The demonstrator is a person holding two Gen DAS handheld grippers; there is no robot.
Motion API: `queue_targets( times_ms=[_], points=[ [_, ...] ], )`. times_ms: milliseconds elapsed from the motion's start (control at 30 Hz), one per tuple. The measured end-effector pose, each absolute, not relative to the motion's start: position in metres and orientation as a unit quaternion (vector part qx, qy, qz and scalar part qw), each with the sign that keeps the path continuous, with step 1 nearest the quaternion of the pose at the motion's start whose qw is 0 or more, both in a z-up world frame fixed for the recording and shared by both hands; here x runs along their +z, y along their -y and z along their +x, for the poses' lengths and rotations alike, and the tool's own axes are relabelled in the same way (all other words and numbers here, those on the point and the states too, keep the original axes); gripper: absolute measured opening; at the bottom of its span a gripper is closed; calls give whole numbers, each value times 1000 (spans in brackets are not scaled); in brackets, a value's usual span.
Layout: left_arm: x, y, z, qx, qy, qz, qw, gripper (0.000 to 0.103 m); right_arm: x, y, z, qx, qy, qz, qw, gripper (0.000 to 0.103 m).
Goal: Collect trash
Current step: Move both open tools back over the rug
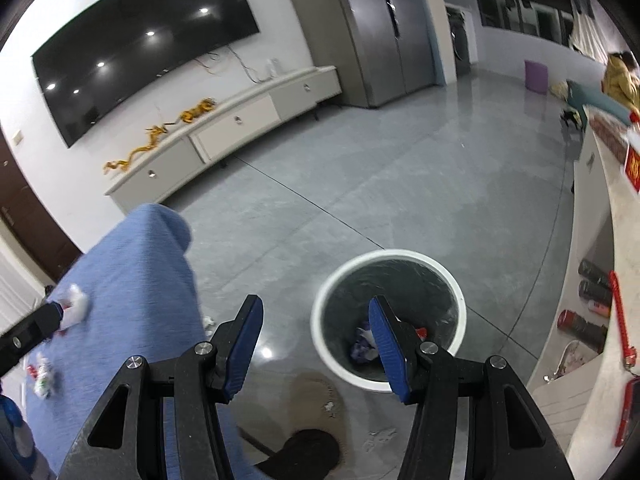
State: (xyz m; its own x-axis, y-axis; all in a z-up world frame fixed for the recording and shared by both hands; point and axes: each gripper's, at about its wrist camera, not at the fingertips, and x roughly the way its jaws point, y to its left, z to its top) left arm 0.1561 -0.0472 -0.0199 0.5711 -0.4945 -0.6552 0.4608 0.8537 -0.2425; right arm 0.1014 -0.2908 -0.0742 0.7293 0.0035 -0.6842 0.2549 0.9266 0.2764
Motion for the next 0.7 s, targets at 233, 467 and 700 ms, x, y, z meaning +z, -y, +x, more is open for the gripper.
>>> queue_targets(
  times_ms=[233,467,700],
  points=[
    [-5,-45,120,-232,-354,-46,905,58,-30,238,89,-31,-339,138,930,52],
    [-7,-131,85,-193,-337,-68,919,59,-7,179,85,14,-328,106,939,52],
    [-22,-213,71,-142,-336,-94,926,60,-8,114,97,66,-340,72,935,52]
  ],
)
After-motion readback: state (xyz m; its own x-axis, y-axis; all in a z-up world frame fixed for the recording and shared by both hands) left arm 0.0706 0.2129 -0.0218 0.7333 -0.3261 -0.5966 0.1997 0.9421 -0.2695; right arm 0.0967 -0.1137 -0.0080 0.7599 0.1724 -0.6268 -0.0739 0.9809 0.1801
